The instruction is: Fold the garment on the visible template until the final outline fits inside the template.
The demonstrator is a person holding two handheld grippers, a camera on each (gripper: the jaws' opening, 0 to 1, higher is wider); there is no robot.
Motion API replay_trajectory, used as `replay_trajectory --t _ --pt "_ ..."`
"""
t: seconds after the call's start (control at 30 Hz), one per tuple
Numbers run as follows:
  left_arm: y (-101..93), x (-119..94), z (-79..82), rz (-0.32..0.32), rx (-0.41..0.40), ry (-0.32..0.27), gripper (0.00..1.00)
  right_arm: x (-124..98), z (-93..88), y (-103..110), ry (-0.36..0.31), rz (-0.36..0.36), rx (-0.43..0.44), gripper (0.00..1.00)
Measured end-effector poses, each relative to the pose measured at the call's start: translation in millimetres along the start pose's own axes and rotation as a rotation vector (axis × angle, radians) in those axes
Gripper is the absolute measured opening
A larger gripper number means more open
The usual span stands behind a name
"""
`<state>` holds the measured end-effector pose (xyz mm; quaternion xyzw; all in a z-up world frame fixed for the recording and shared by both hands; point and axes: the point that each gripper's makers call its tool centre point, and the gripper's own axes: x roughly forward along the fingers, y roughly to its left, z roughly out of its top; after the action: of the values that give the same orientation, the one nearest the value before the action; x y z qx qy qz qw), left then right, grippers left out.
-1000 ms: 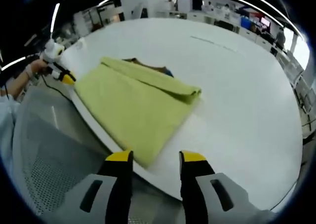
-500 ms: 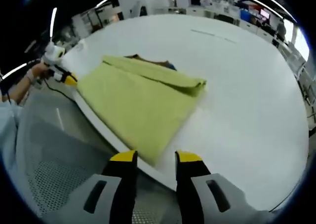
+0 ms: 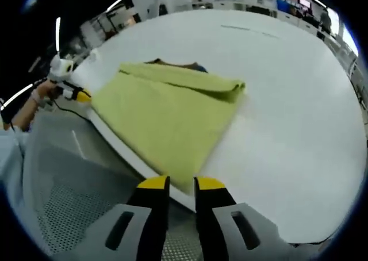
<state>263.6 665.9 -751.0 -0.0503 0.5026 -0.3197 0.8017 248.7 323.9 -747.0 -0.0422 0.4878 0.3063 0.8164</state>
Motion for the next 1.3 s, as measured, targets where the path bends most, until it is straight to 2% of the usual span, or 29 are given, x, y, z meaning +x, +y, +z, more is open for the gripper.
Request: replay_trajectory --t 0.6,0.97,1.3 --pt "-0.9 -2.6 1.5 0.005 0.001 0.003 0.00 0.3 0.4 -1.2 -0.003 -0.016 0.007 0.03" --pt "-0.2 -4.7 3.7 0.015 -0.004 -0.003 0.00 0.5 -3.5 -6.7 0.016 -0.036 0.012 0.02" --pt "0.5 -6.9 4.0 0.022 -0.035 -0.022 0.00 -2.0 -1.5 -7.7 0.002 -0.038 0.039 0.02"
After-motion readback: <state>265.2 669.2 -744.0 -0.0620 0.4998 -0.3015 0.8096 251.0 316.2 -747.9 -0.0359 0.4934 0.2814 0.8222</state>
